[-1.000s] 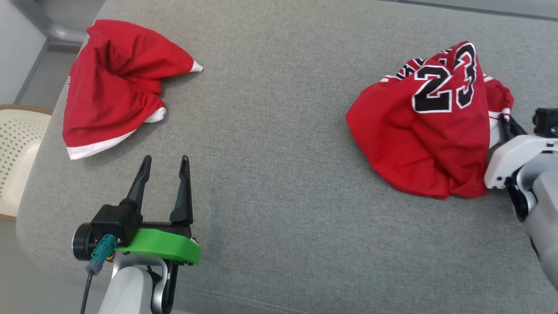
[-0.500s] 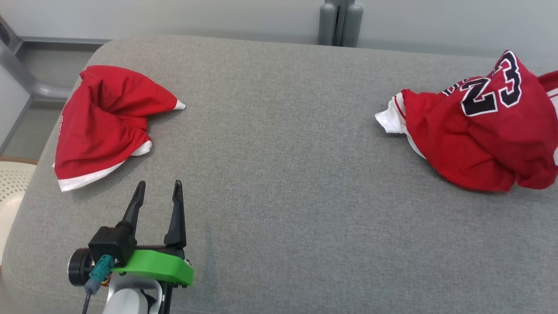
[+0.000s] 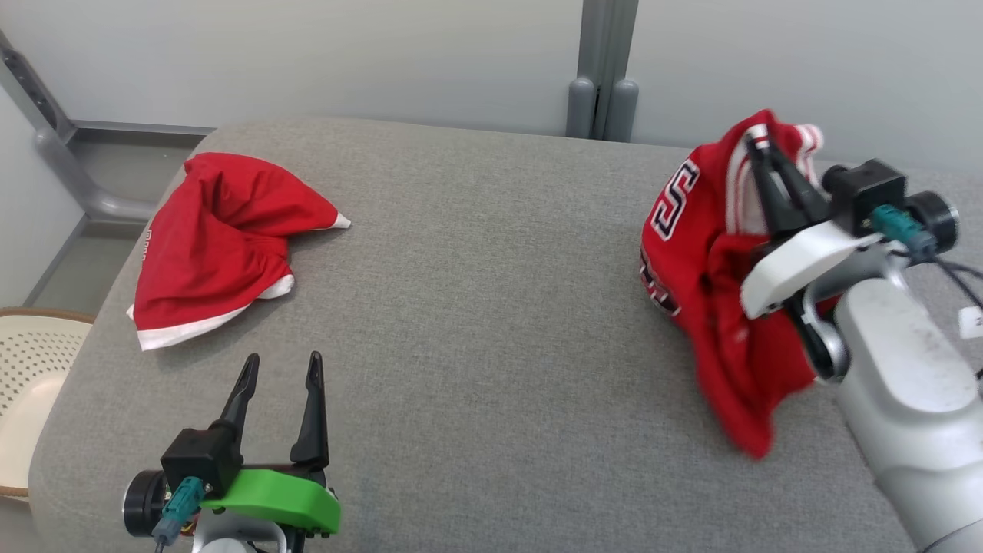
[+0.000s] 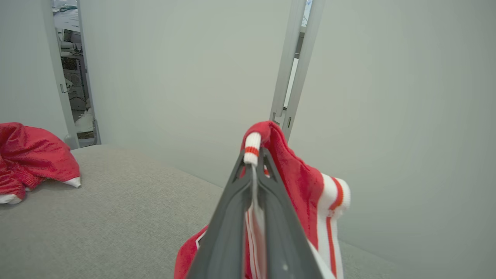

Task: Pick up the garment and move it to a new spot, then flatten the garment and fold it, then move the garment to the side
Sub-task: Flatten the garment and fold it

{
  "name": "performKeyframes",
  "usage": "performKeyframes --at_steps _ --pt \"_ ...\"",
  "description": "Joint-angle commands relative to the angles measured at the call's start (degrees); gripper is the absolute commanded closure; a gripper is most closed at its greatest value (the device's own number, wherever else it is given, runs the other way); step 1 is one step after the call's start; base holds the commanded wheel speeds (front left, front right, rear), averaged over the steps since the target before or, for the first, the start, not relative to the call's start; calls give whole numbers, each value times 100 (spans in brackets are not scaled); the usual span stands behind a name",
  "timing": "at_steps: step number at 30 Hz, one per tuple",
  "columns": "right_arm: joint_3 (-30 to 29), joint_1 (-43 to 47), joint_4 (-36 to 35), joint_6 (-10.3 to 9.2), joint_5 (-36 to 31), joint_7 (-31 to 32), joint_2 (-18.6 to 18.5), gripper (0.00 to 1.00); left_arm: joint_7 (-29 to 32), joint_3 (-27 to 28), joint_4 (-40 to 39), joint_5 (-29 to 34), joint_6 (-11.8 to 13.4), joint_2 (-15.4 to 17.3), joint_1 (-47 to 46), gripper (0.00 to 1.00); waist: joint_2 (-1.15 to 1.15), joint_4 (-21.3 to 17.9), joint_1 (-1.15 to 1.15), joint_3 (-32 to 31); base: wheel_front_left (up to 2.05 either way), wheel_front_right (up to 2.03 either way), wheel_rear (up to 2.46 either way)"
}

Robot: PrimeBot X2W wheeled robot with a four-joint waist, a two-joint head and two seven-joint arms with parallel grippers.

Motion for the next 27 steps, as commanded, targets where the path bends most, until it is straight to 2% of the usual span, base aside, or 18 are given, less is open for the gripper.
performKeyframes --at_steps 1,11,16,19,21,22,27 --pt "145 152 -100 -10 55 -18 131 100 -2 32 5 84 -22 9 90 0 0 137 0 -86 0 0 0" --pt "1672 491 -300 -10 246 -19 1215 100 -2 -13 -17 34 -19 9 46 0 0 473 0 40 0 0 0" --pt "2654 609 -187 -11 553 -19 1441 100 -2 -96 -15 -35 24 9 -57 0 0 632 0 169 0 0 0" --pt "3028 655 -12 -10 730 -19 1482 100 -2 -161 -1 -64 48 9 -82 0 0 700 0 218 0 0 0" --pt "3162 666 76 -10 809 -19 1498 36 -2 -191 10 -86 64 9 -112 0 0 722 0 238 0 0 0" --pt "3225 668 115 -10 849 -19 1503 0 -2 -205 13 -98 74 9 -125 0 0 724 0 244 0 0 0" --pt "3084 604 72 -10 868 -19 1499 0 -2 -170 32 -81 106 9 -77 0 0 593 0 187 0 0 0"
